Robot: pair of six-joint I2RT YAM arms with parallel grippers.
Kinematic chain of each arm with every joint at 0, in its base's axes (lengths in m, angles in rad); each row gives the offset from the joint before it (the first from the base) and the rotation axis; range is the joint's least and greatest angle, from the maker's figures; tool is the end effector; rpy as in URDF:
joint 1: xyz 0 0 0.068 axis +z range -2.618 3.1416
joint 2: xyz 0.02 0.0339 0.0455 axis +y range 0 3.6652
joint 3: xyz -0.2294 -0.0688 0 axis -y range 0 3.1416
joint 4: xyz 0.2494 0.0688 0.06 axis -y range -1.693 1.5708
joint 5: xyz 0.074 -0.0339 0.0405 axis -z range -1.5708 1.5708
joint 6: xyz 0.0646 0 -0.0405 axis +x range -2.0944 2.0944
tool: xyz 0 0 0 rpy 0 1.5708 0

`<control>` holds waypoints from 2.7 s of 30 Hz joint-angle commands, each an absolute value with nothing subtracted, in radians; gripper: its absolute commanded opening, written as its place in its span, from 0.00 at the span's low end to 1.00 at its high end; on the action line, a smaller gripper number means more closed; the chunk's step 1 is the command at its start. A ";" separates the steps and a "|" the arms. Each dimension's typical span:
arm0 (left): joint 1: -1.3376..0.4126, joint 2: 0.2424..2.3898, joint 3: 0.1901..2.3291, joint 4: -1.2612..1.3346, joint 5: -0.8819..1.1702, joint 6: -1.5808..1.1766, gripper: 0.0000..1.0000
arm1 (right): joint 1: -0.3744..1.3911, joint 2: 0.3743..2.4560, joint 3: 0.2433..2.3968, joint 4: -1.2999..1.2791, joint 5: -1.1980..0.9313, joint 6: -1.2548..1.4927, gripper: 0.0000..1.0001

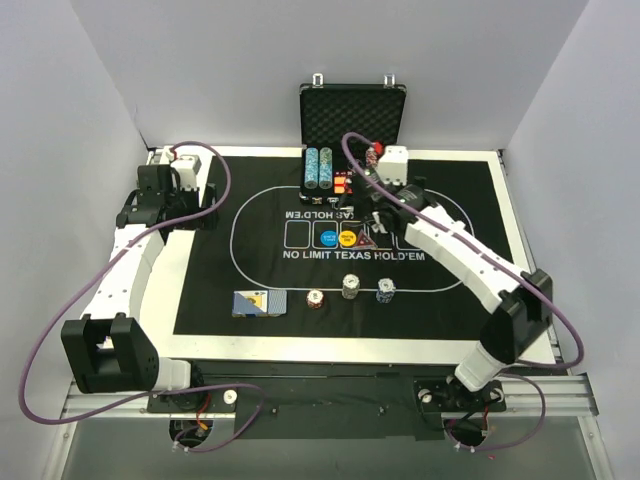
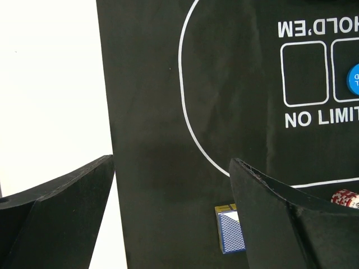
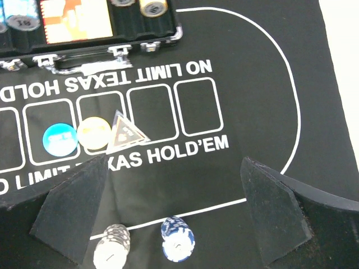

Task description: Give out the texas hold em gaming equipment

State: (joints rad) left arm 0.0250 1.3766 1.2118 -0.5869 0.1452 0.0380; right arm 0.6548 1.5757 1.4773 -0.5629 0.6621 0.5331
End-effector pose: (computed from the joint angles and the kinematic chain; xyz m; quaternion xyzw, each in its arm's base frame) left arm 0.3325 -0.0010 0.2627 0.0348 0.9147 -0.0540 0.3990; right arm 0.3207 0.1962 0.3014 0.0908 0.8567 -0.0095 0.5077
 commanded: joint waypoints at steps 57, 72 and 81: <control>0.176 1.522 1.414 -0.862 0.293 0.129 0.97 | 0.664 2.365 1.968 -0.489 0.121 0.397 0.72; 0.176 1.529 1.399 -0.851 0.290 0.130 0.97 | 0.653 2.319 1.907 -0.486 0.212 0.374 0.73; 0.176 1.539 1.404 -0.844 0.291 0.129 0.97 | 0.670 2.295 1.842 -0.486 0.221 0.365 0.48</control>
